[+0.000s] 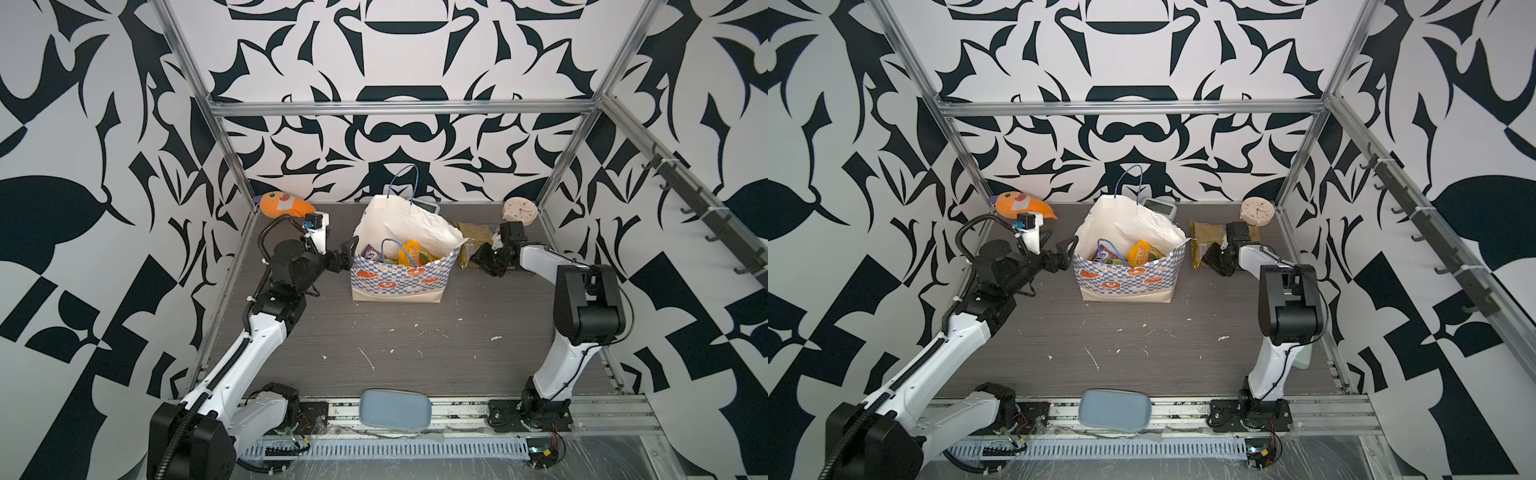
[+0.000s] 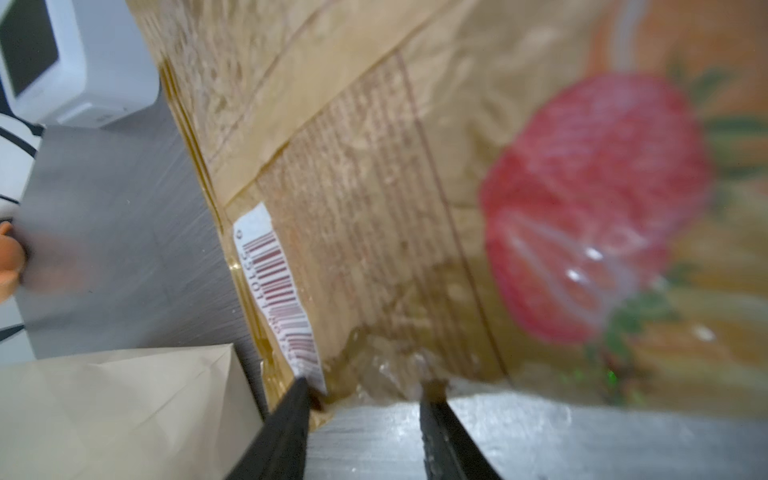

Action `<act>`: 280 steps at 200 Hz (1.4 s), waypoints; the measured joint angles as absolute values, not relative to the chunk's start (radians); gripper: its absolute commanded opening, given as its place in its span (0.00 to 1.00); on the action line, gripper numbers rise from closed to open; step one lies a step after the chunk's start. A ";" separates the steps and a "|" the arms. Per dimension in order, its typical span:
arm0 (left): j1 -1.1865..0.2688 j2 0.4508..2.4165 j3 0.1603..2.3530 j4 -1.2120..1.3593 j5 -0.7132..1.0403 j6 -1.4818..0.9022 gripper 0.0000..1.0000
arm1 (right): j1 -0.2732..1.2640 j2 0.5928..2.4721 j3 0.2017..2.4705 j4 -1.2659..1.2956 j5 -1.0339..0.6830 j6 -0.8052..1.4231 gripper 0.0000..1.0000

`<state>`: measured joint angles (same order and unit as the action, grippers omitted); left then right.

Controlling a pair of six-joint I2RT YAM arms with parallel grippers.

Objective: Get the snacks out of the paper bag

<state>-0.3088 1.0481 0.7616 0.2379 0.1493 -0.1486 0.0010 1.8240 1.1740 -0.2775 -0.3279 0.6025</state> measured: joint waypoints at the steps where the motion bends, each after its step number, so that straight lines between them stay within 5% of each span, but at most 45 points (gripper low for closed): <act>1: -0.309 1.048 0.762 0.238 0.149 -0.149 0.91 | 0.001 1.822 1.174 -0.279 -0.327 0.601 0.55; 40: -0.309 1.048 0.760 0.238 0.141 -0.149 0.91 | -0.014 1.591 1.173 -0.321 -0.246 0.559 0.80; 65: -0.309 1.048 0.760 0.241 0.142 -0.149 0.91 | -0.082 1.443 1.172 -0.310 -0.170 0.516 0.82; 122: -0.309 1.048 0.760 0.242 0.146 -0.162 0.92 | -0.366 1.601 1.174 -0.302 -0.163 0.509 0.82; 175: -0.309 1.019 0.749 0.241 0.140 -0.168 0.92 | -0.352 1.782 1.174 -0.270 -0.257 0.524 0.82; 280: -0.309 1.075 0.750 0.244 0.150 -0.188 0.92 | -0.249 1.900 1.214 -0.179 -0.324 0.576 0.62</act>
<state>-0.3088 1.0752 0.7498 0.2436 0.1505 -0.1879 -0.2493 1.8996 1.2137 -0.1787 -0.3244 0.5762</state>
